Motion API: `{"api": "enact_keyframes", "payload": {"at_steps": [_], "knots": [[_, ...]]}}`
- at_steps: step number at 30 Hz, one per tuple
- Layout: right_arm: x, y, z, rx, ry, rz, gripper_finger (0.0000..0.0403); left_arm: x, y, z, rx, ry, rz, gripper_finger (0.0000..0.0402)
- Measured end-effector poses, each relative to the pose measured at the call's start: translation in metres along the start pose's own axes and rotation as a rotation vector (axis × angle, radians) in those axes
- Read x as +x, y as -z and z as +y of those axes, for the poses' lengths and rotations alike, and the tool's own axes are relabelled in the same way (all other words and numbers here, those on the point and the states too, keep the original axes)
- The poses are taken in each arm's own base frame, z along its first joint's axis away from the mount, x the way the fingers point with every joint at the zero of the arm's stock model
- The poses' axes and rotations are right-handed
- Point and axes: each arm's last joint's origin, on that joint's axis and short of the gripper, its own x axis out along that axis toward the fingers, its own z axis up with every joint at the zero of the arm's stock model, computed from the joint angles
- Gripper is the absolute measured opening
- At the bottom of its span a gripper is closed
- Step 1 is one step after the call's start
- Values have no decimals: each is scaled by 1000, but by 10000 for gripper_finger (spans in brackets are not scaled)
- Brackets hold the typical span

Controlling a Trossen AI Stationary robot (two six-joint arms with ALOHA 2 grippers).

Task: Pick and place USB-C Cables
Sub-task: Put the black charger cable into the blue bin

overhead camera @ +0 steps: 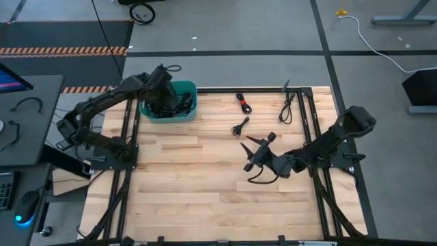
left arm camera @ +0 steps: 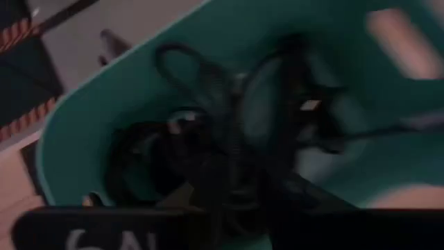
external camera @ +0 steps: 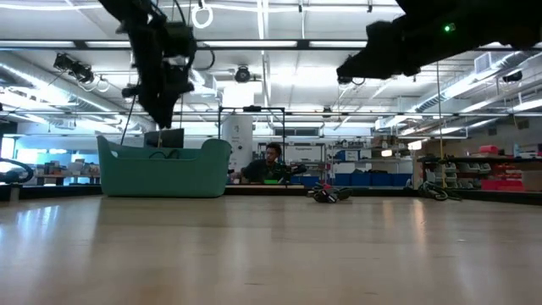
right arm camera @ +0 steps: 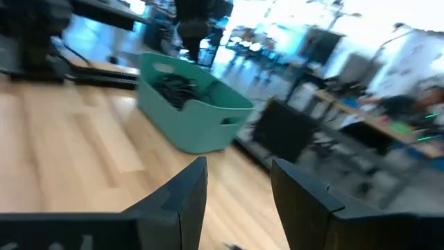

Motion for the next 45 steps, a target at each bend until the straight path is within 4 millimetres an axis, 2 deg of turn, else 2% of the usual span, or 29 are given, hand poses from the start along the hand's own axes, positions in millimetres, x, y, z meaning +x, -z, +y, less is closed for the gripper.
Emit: {"api": "enact_keyframes", "payload": {"at_steps": [4,7,10,14,19,23,26,30,36,40,43,45], "knots": [[10,-1,-19,168,-172,74,164,-23,12,-30,65,87,-107,121],[27,10,-40,349,-317,265,165,-30,27,-60,144,156,-213,131],[43,26,-63,412,-391,476,165,-30,47,-94,229,261,-292,132],[62,43,-89,323,-427,596,165,-28,80,-139,283,461,-444,127],[84,54,-108,-2,-422,557,165,-28,127,-175,314,710,-613,124],[110,58,-121,-110,-437,581,165,-28,158,-189,288,847,-679,123],[130,63,-123,-188,-527,588,165,-29,171,-196,253,877,-701,123],[154,72,-121,-329,-609,635,165,-27,182,-204,247,854,-701,123],[177,91,-116,-495,-704,813,151,-23,187,-209,224,864,-677,123],[183,98,-113,-486,-751,882,97,-21,188,-208,216,838,-674,123],[185,96,-112,-346,-738,889,29,-21,188,-208,213,826,-678,123],[182,90,-109,-251,-715,879,19,-21,189,-208,214,817,-679,123]]}}
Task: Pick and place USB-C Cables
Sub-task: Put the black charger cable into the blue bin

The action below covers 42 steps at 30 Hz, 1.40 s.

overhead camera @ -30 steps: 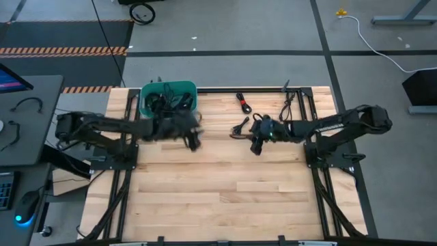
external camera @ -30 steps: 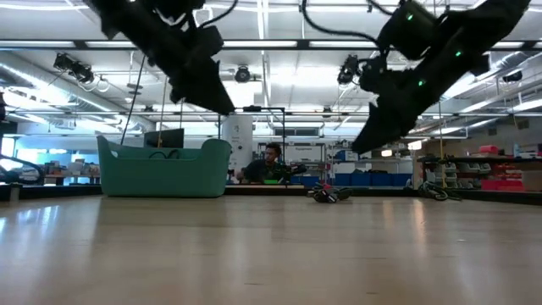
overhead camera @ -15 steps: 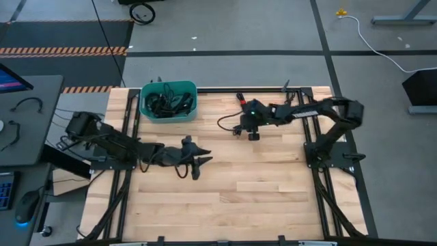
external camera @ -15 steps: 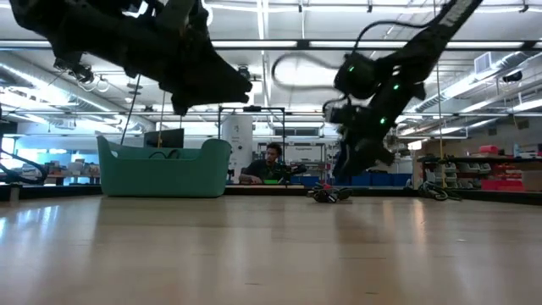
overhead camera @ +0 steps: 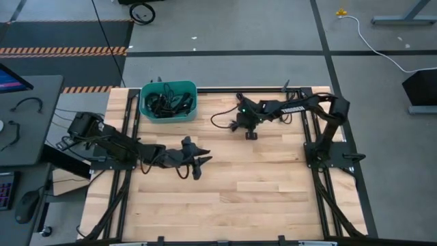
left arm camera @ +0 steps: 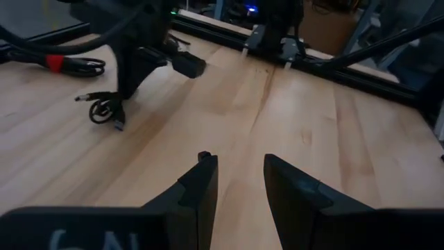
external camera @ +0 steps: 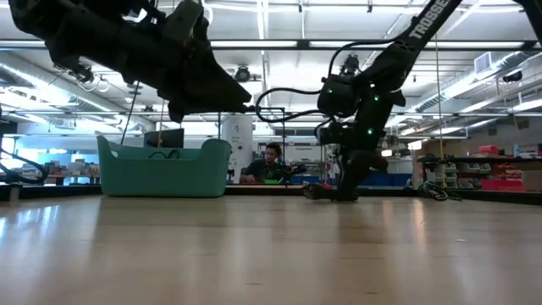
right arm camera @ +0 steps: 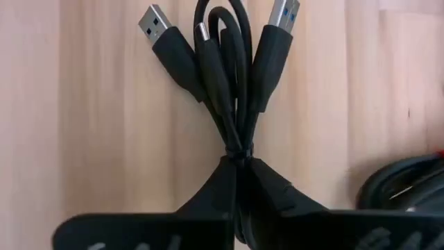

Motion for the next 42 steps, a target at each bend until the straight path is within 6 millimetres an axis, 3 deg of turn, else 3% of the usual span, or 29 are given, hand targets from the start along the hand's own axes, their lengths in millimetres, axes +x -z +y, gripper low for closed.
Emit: {"api": "enact_keyframes", "payload": {"at_steps": [3,9,13,16,20,24,28,31,36,42], "knots": [[-1,-5,20,90,-26,-137,24,-1,3,1,31,-30,15,123],[5,-4,84,115,-291,-650,18,-2,4,0,100,-57,15,123],[-2,-4,121,169,-345,-994,18,-3,2,-4,182,4,4,123],[-5,-11,139,173,-365,-1152,18,-3,-1,-9,306,91,-28,130],[-1,-30,152,153,-377,-1229,18,-4,-8,-14,397,192,-94,166],[5,-48,154,146,-382,-1264,18,-5,-13,-15,398,170,-151,229],[9,-57,152,151,-374,-1277,18,-5,-15,-14,334,128,-159,282],[8,-59,149,154,-371,-1276,18,-5,-15,-13,275,108,-164,294],[8,-59,149,155,-372,-1274,18,-3,-18,-11,258,96,-181,250],[9,-59,149,176,-385,-1267,43,-1,-21,-6,251,89,-191,111]]}}
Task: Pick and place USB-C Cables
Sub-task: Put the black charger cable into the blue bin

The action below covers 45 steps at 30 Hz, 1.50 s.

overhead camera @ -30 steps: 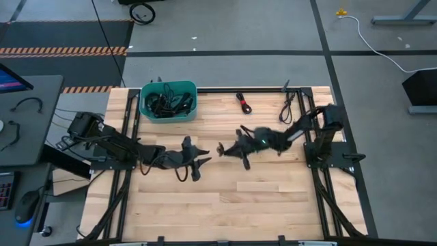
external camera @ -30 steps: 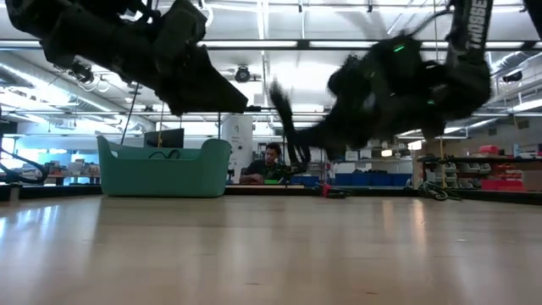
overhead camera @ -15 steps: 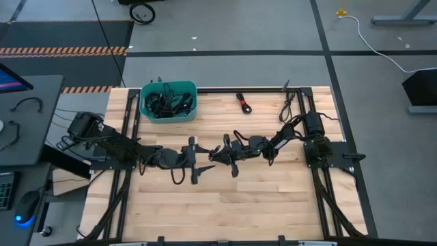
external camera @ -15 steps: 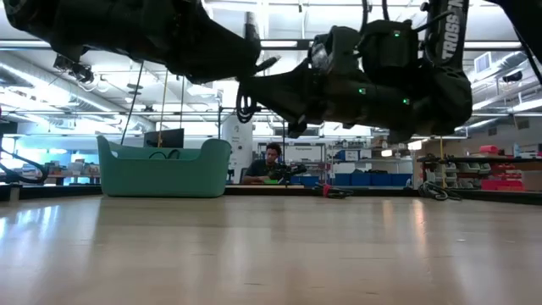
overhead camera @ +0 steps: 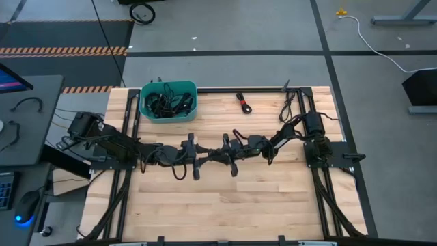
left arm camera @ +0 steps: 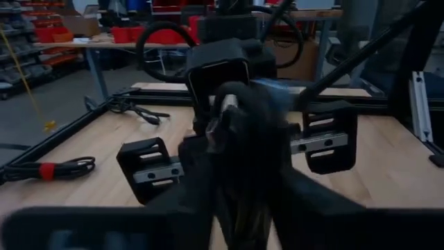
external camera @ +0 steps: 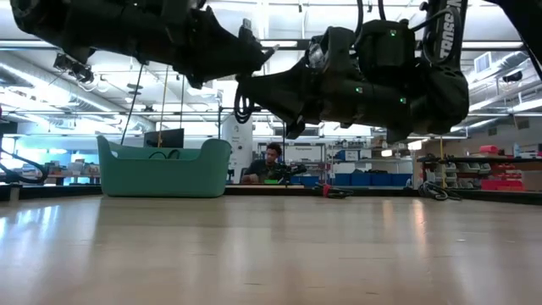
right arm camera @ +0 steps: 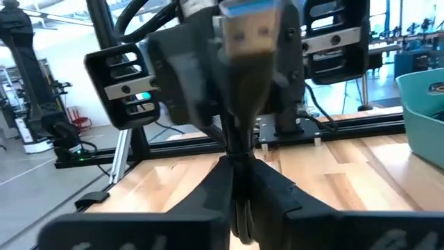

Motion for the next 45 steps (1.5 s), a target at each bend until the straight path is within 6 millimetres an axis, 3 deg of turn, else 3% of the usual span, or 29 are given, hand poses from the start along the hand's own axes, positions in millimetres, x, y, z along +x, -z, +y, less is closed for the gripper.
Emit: {"api": "enact_keyframes", "payload": {"at_steps": [2,3,8,11,15,19,25,30,37,45], "knots": [[0,1,1,1,-19,17,55,0,0,-1,10,11,4,60],[-1,1,1,2,-35,30,61,-1,0,-3,21,15,6,54],[-23,1,-11,86,19,213,92,-21,-20,-8,15,-112,-37,54],[-42,0,-19,106,110,301,107,-36,-36,2,20,-289,-43,54],[-61,4,-19,98,213,326,112,-48,-59,38,10,-546,-74,54],[-66,8,-15,82,271,317,112,-49,-68,97,-28,-694,-65,54],[-64,7,-7,62,266,298,112,-50,-37,199,-306,-738,99,54],[-62,7,-1,46,243,292,112,-49,0,249,-529,-712,206,55],[-62,7,0,44,240,293,112,-35,33,263,-662,-615,274,89],[-62,8,1,48,238,295,112,-26,27,270,-712,-507,277,154]]}}
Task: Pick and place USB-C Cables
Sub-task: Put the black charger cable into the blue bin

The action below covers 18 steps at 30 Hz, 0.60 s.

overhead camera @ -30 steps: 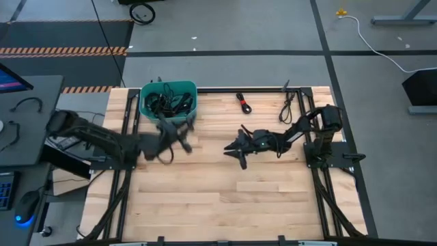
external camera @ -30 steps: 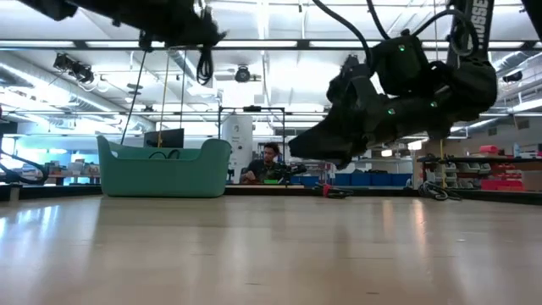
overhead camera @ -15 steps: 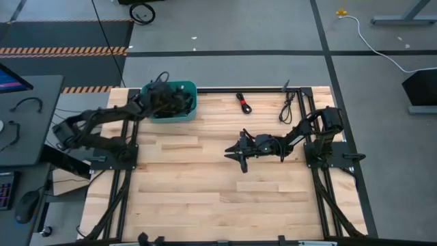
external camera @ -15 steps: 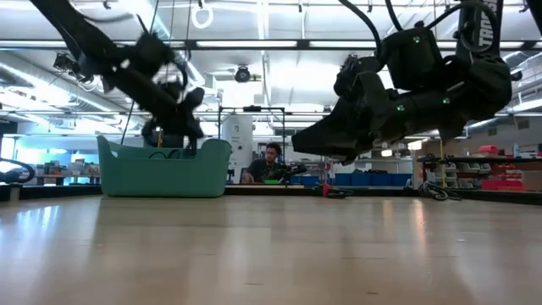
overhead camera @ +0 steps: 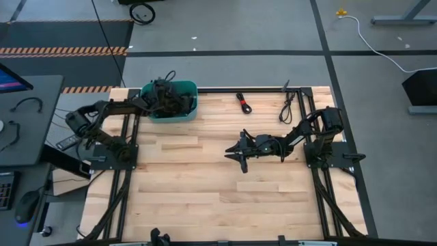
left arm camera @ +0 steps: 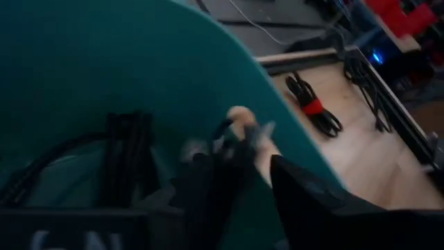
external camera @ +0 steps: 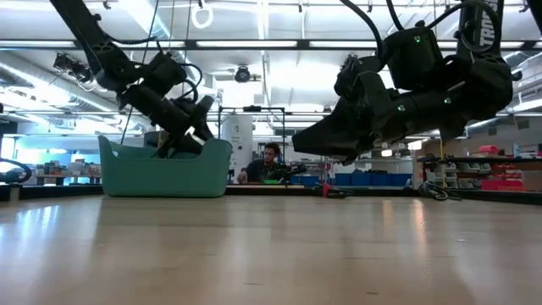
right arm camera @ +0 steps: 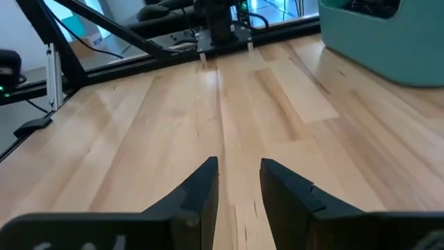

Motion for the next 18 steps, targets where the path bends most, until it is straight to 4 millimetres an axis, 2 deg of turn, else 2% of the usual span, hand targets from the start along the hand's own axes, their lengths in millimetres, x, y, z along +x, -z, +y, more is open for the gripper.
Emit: {"api": "enact_keyframes", "payload": {"at_steps": [6,10,13,18], "knots": [[-18,7,-2,30,24,29,112,-7,-33,-13,23,103,111,221],[-44,6,-5,58,106,9,110,-21,-42,-43,190,76,124,234],[-66,1,-6,79,185,-22,105,-31,-26,-73,344,43,94,229],[-92,-11,-9,72,353,-7,86,-41,30,-122,546,29,68,212]]}}
